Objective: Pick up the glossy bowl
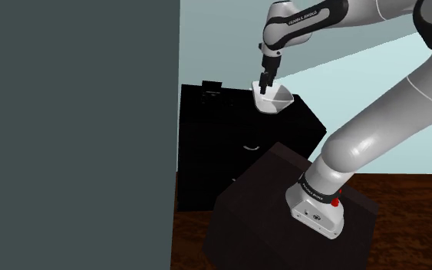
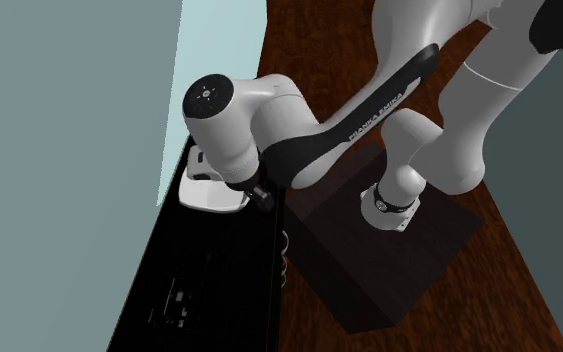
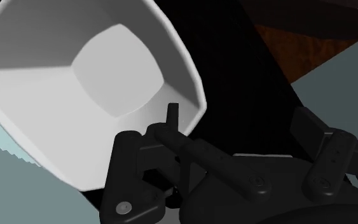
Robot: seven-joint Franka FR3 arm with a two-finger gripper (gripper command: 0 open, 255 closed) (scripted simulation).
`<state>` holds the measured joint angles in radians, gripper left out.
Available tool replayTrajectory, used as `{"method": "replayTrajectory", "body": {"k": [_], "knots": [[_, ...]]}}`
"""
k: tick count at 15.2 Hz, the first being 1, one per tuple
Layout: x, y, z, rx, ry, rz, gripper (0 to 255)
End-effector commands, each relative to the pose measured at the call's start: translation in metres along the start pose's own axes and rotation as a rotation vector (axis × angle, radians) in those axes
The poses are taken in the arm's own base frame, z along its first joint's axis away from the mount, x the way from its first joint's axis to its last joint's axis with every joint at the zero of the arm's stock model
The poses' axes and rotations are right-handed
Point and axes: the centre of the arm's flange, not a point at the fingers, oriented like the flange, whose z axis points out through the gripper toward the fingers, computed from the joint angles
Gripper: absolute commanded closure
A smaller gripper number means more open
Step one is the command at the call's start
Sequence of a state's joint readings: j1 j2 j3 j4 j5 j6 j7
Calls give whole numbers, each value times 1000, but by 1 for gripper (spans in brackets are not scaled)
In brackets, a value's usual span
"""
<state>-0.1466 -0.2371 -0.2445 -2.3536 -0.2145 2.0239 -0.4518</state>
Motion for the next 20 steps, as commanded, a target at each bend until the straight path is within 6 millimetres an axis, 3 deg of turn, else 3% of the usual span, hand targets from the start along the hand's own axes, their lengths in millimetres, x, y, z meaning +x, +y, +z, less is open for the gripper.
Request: {"method": "replayTrajectory", "body": {"k": [1,9,11,12,20], "knots": [[10,23,14,-7,-6,-7,0],[17,23,55,-8,-7,-7,0],[17,23,55,-8,-7,-7,0],[17,23,55,-8,-7,-7,255],[17,23,55,-8,-7,-7,255]]}}
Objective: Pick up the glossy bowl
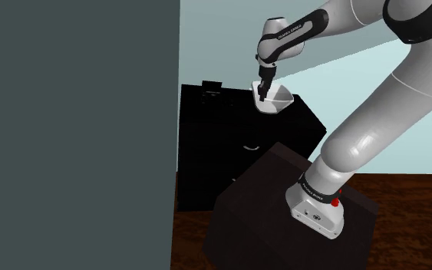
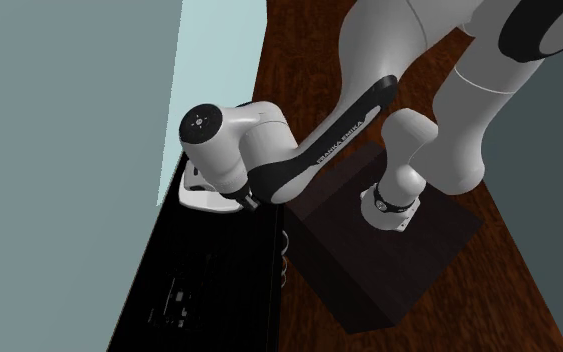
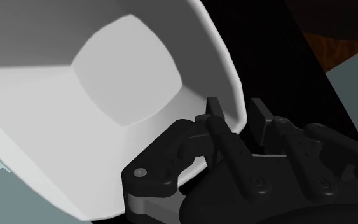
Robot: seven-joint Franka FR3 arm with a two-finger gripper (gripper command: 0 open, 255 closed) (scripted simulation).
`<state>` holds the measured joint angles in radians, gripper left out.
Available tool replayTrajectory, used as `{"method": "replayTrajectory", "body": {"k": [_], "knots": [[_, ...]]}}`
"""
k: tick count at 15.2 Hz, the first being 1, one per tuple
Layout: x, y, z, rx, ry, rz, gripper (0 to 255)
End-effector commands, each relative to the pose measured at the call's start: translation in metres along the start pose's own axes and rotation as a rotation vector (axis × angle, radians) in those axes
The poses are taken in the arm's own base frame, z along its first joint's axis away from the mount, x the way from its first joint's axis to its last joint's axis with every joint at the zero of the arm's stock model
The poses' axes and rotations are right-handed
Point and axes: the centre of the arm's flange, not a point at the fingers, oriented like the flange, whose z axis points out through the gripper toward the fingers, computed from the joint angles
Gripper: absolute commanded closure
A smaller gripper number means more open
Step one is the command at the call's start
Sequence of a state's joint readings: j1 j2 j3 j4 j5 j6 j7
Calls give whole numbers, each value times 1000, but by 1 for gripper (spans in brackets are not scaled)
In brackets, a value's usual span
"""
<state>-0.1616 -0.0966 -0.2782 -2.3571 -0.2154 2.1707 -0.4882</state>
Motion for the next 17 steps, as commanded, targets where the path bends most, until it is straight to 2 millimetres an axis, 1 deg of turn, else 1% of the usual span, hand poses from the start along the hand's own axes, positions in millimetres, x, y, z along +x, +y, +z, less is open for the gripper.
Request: {"method": "replayTrajectory", "body": {"k": [1,16,17], "knots": [[-1,0,1,0,-1,-1,255],[-13,6,-77,0,-1,-1,255],[-13,6,-78,0,-1,-1,255]]}}
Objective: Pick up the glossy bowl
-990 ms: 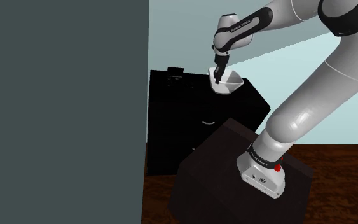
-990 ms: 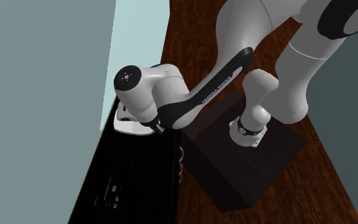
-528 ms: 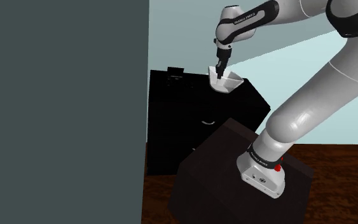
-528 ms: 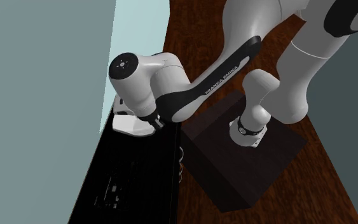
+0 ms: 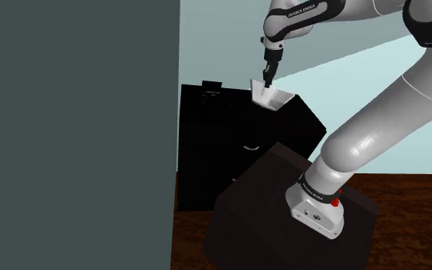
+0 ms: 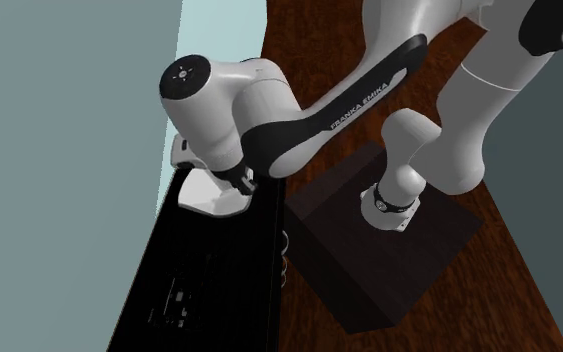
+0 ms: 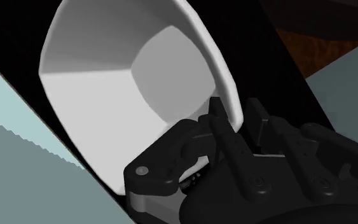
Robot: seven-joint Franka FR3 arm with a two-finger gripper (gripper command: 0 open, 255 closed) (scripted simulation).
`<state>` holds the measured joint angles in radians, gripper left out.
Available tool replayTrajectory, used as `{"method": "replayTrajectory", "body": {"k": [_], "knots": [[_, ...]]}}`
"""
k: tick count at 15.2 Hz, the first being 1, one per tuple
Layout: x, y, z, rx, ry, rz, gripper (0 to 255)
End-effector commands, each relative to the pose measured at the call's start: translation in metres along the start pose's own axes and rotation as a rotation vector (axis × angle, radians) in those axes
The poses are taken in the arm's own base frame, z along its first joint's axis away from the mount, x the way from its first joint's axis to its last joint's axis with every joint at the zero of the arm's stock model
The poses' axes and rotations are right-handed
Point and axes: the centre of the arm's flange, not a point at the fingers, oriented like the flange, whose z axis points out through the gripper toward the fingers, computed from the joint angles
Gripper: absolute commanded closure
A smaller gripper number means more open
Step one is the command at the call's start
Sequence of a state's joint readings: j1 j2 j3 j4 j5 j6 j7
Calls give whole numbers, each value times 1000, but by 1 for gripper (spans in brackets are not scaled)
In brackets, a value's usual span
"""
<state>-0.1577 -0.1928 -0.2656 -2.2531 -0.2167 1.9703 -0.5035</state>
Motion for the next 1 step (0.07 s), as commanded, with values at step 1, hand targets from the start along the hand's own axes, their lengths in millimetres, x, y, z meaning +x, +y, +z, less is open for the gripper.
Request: {"method": "replayTrajectory", "body": {"k": [1], "knots": [[0,1,-4,-1,1,0,255]]}}
